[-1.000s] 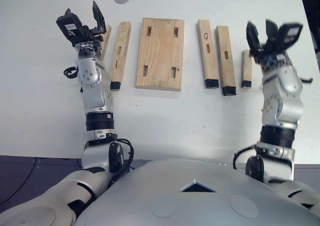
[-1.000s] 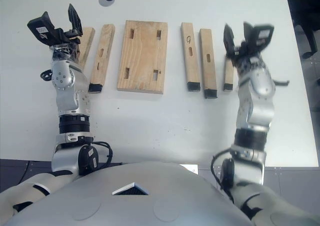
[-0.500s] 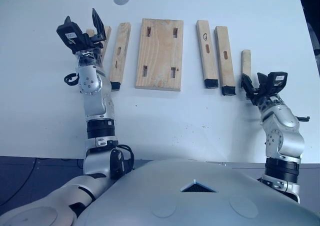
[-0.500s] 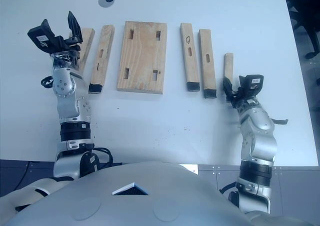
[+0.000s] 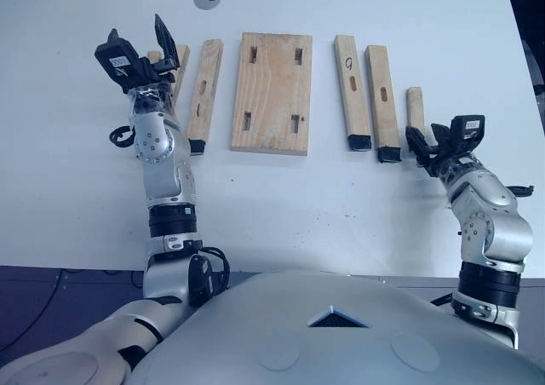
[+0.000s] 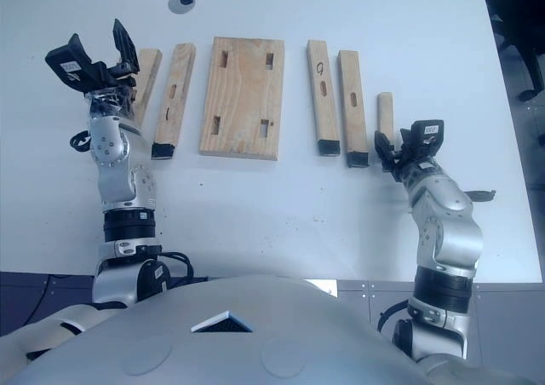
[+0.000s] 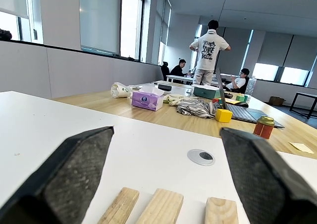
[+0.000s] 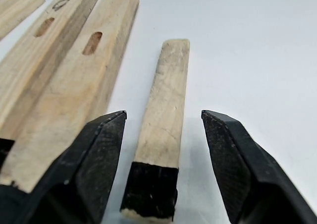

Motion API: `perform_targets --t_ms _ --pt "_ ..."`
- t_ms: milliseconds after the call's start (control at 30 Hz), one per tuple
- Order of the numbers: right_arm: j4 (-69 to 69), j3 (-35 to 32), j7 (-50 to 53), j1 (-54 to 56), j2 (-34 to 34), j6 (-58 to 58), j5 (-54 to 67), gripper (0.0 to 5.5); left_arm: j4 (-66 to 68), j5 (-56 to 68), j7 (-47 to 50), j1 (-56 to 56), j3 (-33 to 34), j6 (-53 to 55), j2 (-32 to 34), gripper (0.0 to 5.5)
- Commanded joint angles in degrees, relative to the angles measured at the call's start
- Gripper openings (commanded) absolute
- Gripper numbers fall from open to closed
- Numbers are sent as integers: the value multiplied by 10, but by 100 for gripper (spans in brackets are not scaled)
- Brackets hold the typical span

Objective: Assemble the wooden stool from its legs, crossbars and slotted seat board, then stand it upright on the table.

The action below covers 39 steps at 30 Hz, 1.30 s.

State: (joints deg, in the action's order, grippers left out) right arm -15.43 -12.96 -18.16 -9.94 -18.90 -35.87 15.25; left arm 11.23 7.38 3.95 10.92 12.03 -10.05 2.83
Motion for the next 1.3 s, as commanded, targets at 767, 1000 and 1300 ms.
perform_targets --t_ms 767,1000,1300 --pt "59 34 -15 189 -2 179 -11 129 -112 116 -118 21 -28 158 26 390" --pt "132 152 -233 276 31 260 59 129 -273 495 -165 49 -29 486 7 390" --pt "94 211 -288 261 39 254 70 129 -264 596 -96 75 -8 548 3 358"
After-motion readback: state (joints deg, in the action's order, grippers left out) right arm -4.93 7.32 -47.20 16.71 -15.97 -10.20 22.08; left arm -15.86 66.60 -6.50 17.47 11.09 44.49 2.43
